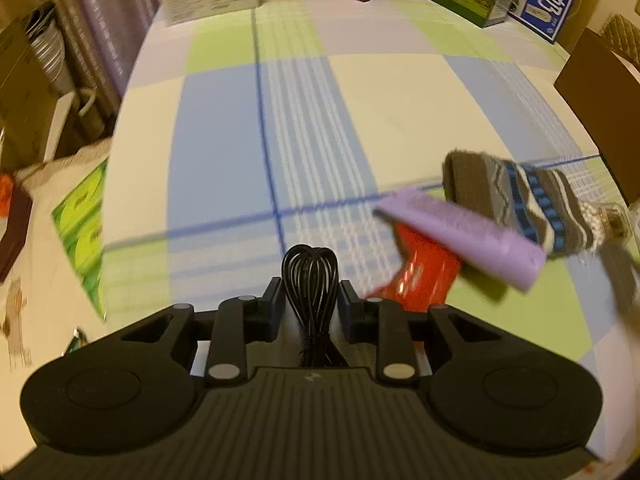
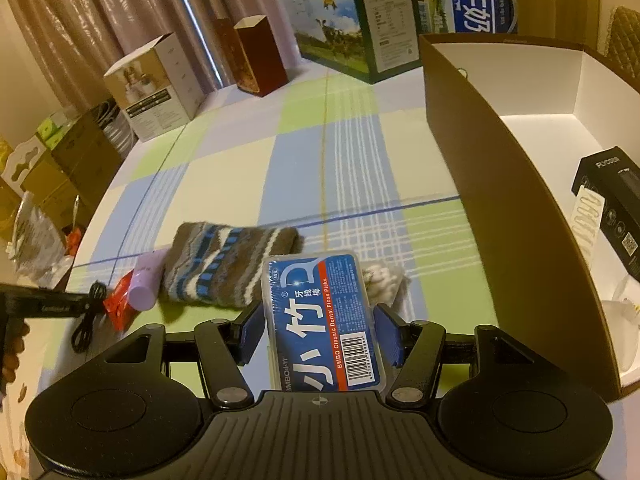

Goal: Organize objects

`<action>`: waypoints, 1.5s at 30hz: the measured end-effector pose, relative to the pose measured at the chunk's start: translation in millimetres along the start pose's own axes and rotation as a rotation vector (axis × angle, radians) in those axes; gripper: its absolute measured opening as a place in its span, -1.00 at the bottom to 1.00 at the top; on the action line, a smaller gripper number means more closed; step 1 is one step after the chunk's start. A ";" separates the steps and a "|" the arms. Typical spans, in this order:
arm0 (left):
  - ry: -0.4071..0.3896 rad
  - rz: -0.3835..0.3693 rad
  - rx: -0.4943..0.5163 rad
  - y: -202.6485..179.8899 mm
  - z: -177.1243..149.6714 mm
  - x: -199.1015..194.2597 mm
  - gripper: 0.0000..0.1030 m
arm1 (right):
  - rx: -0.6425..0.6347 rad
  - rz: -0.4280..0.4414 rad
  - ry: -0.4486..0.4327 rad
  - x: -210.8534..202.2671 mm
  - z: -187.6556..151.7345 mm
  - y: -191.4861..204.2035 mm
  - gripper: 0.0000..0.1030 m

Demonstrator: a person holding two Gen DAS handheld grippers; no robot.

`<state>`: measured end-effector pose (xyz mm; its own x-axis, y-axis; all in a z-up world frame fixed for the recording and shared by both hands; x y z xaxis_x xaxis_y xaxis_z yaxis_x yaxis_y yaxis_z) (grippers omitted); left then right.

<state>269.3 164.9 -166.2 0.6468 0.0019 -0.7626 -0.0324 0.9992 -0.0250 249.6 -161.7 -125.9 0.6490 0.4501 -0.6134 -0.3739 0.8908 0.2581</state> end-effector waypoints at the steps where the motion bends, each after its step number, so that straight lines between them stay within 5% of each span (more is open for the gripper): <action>1: 0.003 0.002 -0.013 1.3 -4.6 -4.7 -0.54 | 0.000 0.004 0.004 -1.1 -1.7 0.9 0.10; 17: 0.021 -0.077 -0.095 -55.7 -63.2 -67.6 -0.56 | -0.014 0.072 0.016 -43.9 -27.1 5.2 0.10; 45: -0.262 -0.309 0.043 -215.1 24.2 -144.5 -0.58 | -0.036 0.100 -0.200 -128.8 34.8 -53.8 0.10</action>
<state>201.2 -49.3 -35.0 0.7935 -0.2942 -0.5326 0.2223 0.9550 -0.1963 209.2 -265.4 -34.8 0.7245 0.5423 -0.4254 -0.4639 0.8402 0.2809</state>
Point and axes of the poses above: each gripper's, at about its wrist camera, not at the fingertips, and x roughly the way its jaws point, y to its left, z to its top, the point moved 5 cm from there along x, roughly the way its jaws point, and after that the axes turned 13 degrees about -y, right-handed, at the moved point
